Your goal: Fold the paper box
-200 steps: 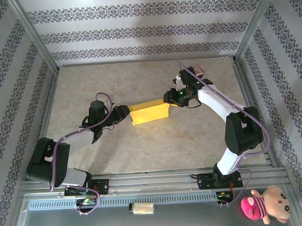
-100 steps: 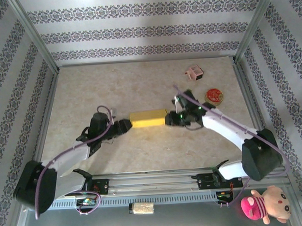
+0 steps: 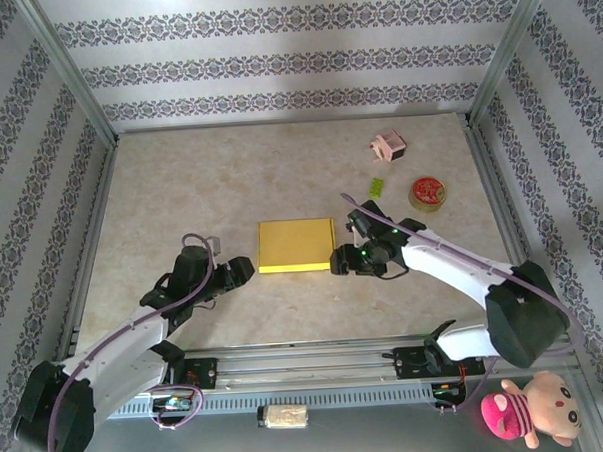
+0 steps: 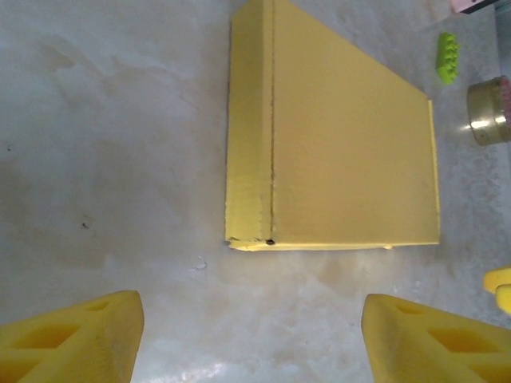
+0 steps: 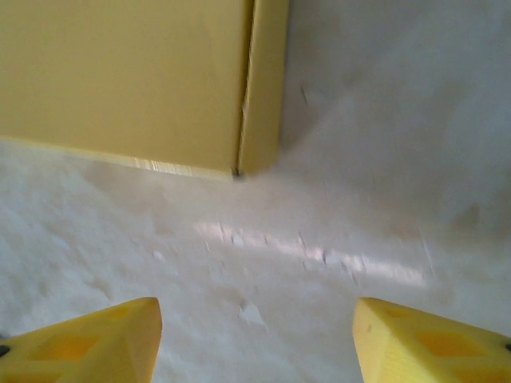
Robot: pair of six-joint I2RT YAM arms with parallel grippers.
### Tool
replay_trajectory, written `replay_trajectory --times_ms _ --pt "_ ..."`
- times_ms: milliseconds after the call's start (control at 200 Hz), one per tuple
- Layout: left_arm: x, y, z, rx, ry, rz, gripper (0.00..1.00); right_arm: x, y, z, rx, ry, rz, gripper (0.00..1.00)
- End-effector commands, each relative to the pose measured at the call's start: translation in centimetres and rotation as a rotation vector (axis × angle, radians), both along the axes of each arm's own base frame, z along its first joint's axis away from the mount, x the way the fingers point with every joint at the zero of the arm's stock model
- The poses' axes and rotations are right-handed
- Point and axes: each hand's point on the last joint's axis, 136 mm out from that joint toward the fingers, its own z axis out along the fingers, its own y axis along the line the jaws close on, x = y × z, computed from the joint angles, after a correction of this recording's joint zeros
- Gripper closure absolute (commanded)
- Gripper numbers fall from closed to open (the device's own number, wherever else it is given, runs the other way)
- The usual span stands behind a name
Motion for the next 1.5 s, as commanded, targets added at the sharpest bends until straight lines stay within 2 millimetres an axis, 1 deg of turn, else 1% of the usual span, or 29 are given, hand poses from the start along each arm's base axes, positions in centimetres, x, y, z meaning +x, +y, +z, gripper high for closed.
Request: replay_trajectory --times_ms 0,65,120,205,285,345,390,455,500,515,560,605,665,685,700,725,750,765,835,879,929,974,1074,1164,1299,1374,1434,1489,1499 --pt "2.4 -0.4 0.9 0.046 -0.106 -0.009 0.27 3.9 0.5 -0.3 -0.014 -0.089 -0.059 0.32" --pt "4.0 -1.1 1.1 0.082 -0.112 -0.033 0.27 5.6 0.6 -0.8 -0.028 -0.103 -0.091 0.3" --pt "5.2 -2.3 1.1 0.079 -0.104 -0.069 0.27 6.8 1.0 -1.2 -0.023 -0.114 -0.101 0.3" --pt "6.6 -4.0 -0.1 0.021 -0.05 -0.082 0.28 8.3 2.5 -1.6 0.044 -0.105 -0.103 0.35" --pt "7.8 -5.5 -1.2 -0.055 -0.026 -0.078 0.38 9.5 4.0 -1.6 0.105 -0.098 -0.11 0.42" --pt "9.0 -5.9 -1.7 -0.087 -0.03 -0.05 0.46 10.6 5.0 -1.6 0.136 -0.098 -0.124 0.44" --pt "9.8 -6.1 -2.1 -0.095 -0.033 -0.03 0.55 11.4 5.6 -1.7 0.149 -0.097 -0.142 0.46" --pt "11.3 -6.1 -2.8 -0.08 -0.038 -0.008 0.65 13.1 6.0 -2.2 0.151 -0.093 -0.188 0.5" --pt "12.6 -6.1 -3.1 -0.064 -0.049 -0.001 0.67 14.3 6.2 -2.4 0.151 -0.098 -0.208 0.51" --pt "13.1 -6.1 -3.1 -0.059 -0.056 -0.001 0.68 15.0 6.4 -2.3 0.15 -0.106 -0.213 0.51" --pt "14.8 -6.0 -3.0 -0.047 -0.074 0.006 0.68 16.3 6.7 -2.4 0.141 -0.123 -0.218 0.52" --pt "16.8 -5.7 -2.9 -0.034 -0.096 0.024 0.68 18.1 6.9 -2.3 0.126 -0.154 -0.229 0.52" --pt "19.7 -4.5 -3.1 -0.015 -0.125 0.062 0.68 20.5 7.1 -2.2 0.128 -0.18 -0.252 0.51" --pt "20.8 -4.4 -2.7 -0.016 -0.146 0.07 0.68 21.3 7.2 -2.1 0.137 -0.19 -0.259 0.51" --pt "21.5 -4.2 -2.8 -0.012 -0.152 0.074 0.68 21.8 7.1 -2.4 0.137 -0.19 -0.265 0.5" --pt "22.6 -3.9 -2.9 -0.007 -0.165 0.08 0.68 23.2 7.4 -1.8 0.152 -0.214 -0.268 0.5" --pt "23.7 -3.6 -2.9 -0.003 -0.184 0.089 0.67 24.3 7.6 -1.8 0.159 -0.223 -0.269 0.5" --pt "24.2 -3.5 -3.0 -0.002 -0.191 0.09 0.66 25.2 7.7 -1.7 0.159 -0.235 -0.267 0.5" --pt "26.5 -3.1 -3.4 -0.012 -0.221 0.11 0.62 27.8 7.8 -1.4 0.156 -0.27 -0.278 0.5" --pt "27.8 -2.8 -3.9 -0.03 -0.225 0.121 0.6 29.2 8.0 -1.3 0.166 -0.288 -0.285 0.5" --pt "28.8 -2.4 -4.4 -0.047 -0.226 0.14 0.59 30.3 8.2 -1.4 0.171 -0.292 -0.289 0.5" --pt "29.4 -1.9 -4.4 -0.061 -0.229 0.157 0.58 30.9 8.3 -1.5 0.183 -0.28 -0.297 0.5" --pt "29.9 -0.8 -4.0 -0.05 -0.246 0.176 0.52 31.6 8.3 -0.3 0.203 -0.296 -0.296 0.47" --pt "30.0 0.2 -3.0 -0.02 -0.261 0.185 0.43 31.9 8.2 1.4 0.189 -0.331 -0.269 0.37" --pt "30.1 2.0 0.1 0.021 -0.319 0.207 0.33 31.9 6.9 4.1 0.167 -0.386 -0.268 0.2" --pt "30.1 3.4 1.6 0.049 -0.334 0.234 0.26 31.6 6.0 6.0 0.156 -0.428 -0.272 0.1" --pt "30.0 4.3 2.8 0.068 -0.34 0.251 0.23 31.4 5.2 7.9 0.145 -0.47 -0.274 0.03" --pt "30.0 4.9 4.1 0.073 -0.357 0.254 0.22 31.2 4.4 9.4 0.137 -0.497 -0.273 0.02" --pt "29.9 4.9 4.4 0.072 -0.361 0.254 0.22 31.2 4.2 9.9 0.139 -0.505 -0.274 0.02"
